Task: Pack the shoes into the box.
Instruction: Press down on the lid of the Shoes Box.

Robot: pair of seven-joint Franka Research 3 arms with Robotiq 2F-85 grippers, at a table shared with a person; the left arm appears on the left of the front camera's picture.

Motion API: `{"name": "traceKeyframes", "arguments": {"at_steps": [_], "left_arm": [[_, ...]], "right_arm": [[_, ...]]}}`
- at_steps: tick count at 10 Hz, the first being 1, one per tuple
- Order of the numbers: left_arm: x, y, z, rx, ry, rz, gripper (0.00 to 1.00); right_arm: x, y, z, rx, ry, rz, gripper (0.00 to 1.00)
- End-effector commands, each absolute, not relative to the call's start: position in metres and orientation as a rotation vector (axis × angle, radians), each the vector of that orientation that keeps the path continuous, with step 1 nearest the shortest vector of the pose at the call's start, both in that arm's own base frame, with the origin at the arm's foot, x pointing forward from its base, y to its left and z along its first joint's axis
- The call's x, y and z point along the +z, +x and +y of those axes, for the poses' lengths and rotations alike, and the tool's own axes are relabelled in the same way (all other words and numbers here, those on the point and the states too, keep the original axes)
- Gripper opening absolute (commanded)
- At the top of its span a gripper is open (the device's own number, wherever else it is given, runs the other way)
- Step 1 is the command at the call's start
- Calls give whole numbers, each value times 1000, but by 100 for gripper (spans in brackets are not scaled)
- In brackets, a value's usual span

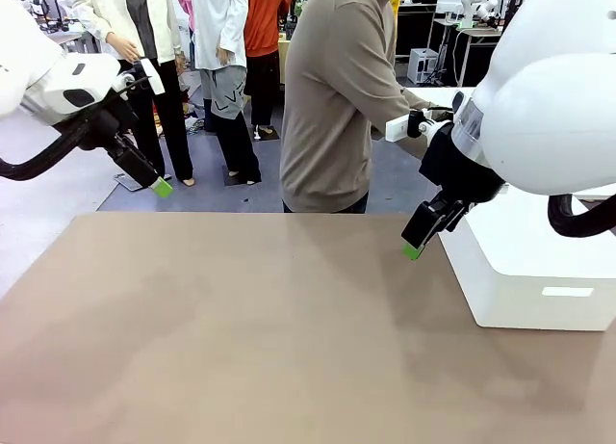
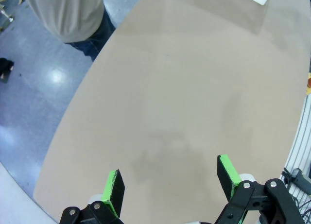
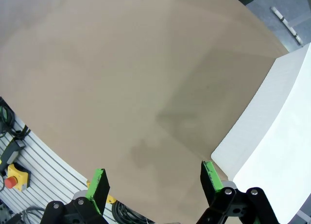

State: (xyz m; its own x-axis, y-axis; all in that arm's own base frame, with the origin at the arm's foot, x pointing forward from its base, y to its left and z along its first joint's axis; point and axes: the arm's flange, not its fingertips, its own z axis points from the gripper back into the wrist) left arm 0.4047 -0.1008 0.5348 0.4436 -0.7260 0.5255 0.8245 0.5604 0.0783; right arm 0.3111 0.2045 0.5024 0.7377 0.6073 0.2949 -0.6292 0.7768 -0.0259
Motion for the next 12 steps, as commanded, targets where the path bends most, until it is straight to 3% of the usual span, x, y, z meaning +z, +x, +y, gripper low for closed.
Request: {"name": "traceKeyframes", "arguments": {"at_steps": [1,12], "left_arm": [[535,404,-99,-967,-187,-548,100],[535,404,-99,-967,-187,-548,100]], "right_arm": [[505,312,203,683,70,-292,100],[505,312,203,683,70,-292,100]]}}
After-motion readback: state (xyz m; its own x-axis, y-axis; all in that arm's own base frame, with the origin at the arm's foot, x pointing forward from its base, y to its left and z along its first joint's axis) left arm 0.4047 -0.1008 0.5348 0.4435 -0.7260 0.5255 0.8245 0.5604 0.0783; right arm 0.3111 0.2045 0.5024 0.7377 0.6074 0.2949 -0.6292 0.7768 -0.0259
